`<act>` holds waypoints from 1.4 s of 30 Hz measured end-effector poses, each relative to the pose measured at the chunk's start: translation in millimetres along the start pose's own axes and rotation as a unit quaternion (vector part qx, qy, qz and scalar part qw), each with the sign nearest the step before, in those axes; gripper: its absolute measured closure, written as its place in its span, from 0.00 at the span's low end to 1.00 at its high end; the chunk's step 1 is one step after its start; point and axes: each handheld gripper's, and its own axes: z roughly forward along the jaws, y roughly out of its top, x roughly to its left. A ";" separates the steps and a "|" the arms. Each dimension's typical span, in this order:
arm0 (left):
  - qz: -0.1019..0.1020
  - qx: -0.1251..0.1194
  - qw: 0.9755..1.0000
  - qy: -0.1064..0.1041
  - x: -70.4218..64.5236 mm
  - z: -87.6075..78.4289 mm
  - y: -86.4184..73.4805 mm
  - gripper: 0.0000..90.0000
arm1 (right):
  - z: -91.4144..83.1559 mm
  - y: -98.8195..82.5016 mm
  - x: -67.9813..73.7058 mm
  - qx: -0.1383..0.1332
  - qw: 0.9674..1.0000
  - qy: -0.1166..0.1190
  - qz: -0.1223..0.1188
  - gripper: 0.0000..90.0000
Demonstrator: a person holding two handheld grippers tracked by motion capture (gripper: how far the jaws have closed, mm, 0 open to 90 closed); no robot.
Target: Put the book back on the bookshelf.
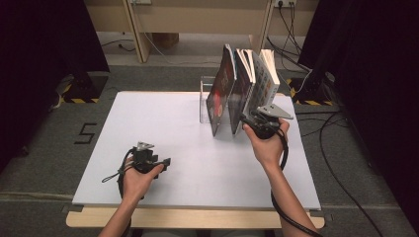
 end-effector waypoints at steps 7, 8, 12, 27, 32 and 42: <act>-0.001 -0.002 1.000 0.001 0.2 -0.2 0.0 0.48 | -6.2 -6.4 -5.5 0.006 1.000 0.001 0.006 0.62; 0.000 -0.001 1.000 0.001 0.2 -0.5 0.1 0.48 | -7.0 -7.2 -6.4 0.006 1.000 0.001 0.005 0.62; 0.001 -0.001 1.000 0.001 0.4 -0.8 0.5 0.48 | -10.1 -9.5 -8.2 0.008 1.000 0.001 0.004 0.62; -0.003 -0.002 1.000 0.005 1.1 -1.5 0.4 0.47 | -16.7 -23.7 -12.4 0.025 1.000 0.001 0.007 0.62; -0.002 -0.003 1.000 0.005 1.4 -1.5 0.5 0.47 | -19.9 -26.6 -14.4 0.026 1.000 0.000 0.005 0.62; -0.001 -0.005 1.000 0.005 2.9 -2.4 0.9 0.47 | -27.5 -31.7 -18.1 0.031 0.999 -0.005 0.008 0.62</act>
